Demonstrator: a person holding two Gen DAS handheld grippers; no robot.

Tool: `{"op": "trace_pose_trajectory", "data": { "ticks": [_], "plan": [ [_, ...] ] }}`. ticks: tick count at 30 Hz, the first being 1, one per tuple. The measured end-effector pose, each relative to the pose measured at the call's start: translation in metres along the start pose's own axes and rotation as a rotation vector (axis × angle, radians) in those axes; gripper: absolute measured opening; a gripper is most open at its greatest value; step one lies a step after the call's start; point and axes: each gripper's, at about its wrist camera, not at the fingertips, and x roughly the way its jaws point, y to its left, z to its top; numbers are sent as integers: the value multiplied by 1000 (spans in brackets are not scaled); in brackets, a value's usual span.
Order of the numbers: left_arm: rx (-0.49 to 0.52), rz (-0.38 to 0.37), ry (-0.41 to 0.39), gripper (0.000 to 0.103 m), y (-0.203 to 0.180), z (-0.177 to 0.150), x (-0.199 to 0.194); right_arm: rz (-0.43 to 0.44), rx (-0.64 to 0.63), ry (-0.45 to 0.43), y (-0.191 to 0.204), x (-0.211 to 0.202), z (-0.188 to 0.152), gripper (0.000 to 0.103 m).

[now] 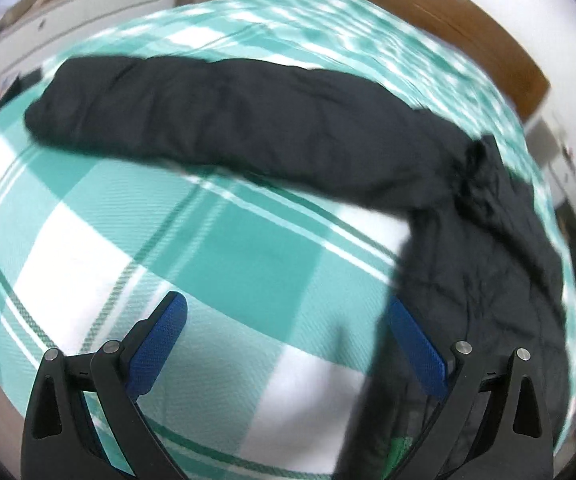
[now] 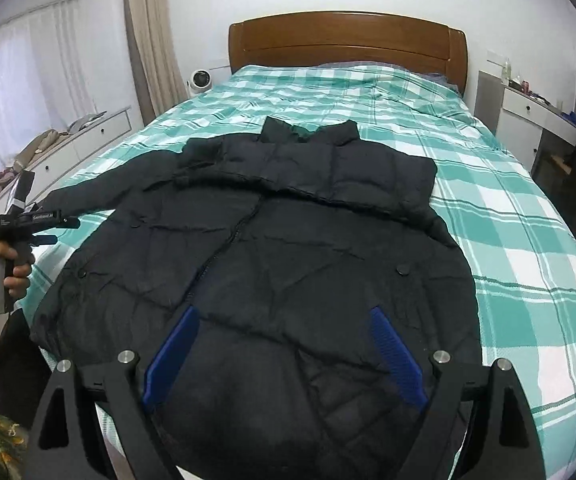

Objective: Fold large clothes

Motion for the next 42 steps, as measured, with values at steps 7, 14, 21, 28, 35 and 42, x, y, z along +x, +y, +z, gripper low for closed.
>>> {"op": "trace_pose_trajectory", "data": {
  "ticks": [7,14,21,28,35,42],
  "plan": [
    [-271,-36,-70,100,55,38,12,25,-8,23,13,3,-2,89],
    [-446,69,-154,100,103,82,32,55,-65,75,38,12,-11,89],
    [-481,178,-253,74,116,105,38,93,-89,95,56,18,-9,89],
    [-330,212,-302,12,101,113,14,115,-81,113,60,24,-13,89],
    [-7,240,-520,10,7,127,-64,122,-19,116,48,24,-18,89],
    [511,177,-717,10,-156,84,-125,114,19,88,36,13,-19,89]
  ]
}}
